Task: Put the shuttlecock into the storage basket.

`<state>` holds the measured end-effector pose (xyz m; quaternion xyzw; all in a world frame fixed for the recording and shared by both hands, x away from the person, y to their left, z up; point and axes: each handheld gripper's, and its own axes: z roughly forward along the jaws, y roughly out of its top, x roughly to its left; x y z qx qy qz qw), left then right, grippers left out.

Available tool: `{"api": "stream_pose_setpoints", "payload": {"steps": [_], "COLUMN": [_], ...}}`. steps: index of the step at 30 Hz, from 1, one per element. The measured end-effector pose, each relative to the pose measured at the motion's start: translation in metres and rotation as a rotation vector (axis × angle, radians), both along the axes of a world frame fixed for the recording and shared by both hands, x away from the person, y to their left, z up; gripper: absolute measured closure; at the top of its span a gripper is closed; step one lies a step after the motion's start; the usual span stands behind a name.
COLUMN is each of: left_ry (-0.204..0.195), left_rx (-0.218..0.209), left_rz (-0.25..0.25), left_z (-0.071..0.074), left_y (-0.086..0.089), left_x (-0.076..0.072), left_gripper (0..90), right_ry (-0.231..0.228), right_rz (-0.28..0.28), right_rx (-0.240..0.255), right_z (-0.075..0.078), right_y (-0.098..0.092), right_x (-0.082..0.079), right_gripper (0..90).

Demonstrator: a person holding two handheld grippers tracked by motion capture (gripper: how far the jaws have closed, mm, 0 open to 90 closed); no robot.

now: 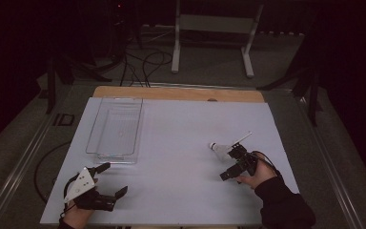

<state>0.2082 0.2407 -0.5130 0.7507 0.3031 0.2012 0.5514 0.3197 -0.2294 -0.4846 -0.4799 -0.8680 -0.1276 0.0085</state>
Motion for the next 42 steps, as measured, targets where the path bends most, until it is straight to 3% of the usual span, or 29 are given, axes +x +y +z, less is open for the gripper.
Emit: {"api": "stream_pose_setpoints", "payload": {"steps": [3, 5, 14, 25, 37, 42], "left_ry": [0.001, 0.002, 0.005, 0.015, 0.017, 0.020], "left_rx": [-0.002, -0.002, -0.002, -0.005, -0.005, -0.009], "left_rz": [0.000, 0.000, -0.002, -0.006, -0.007, 0.003], "left_z": [0.000, 0.000, 0.000, -0.001, -0.001, -0.001], "left_y": [0.000, 0.000, 0.000, 0.000, 0.000, 0.001], "left_x": [0.000, 0.000, 0.000, 0.001, 0.001, 0.001], "left_gripper": [0.0, 0.0, 0.0, 0.0, 0.0, 0.0], "right_ry": [0.002, 0.016, 0.003, -0.036, -0.042, -0.045], "right_rz": [-0.001, 0.004, -0.013, -0.029, -0.026, -0.028], "right_rx": [-0.013, 0.003, -0.010, -0.030, -0.046, -0.030], "right_z": [-0.002, -0.003, -0.003, 0.000, -0.004, -0.005], "right_y": [0.003, 0.005, 0.010, 0.017, 0.025, 0.026], "right_x": [0.001, 0.003, 0.010, 0.023, 0.040, 0.046], "right_gripper": [9.0, 9.2, 14.4, 31.8, 44.4, 50.9]}}
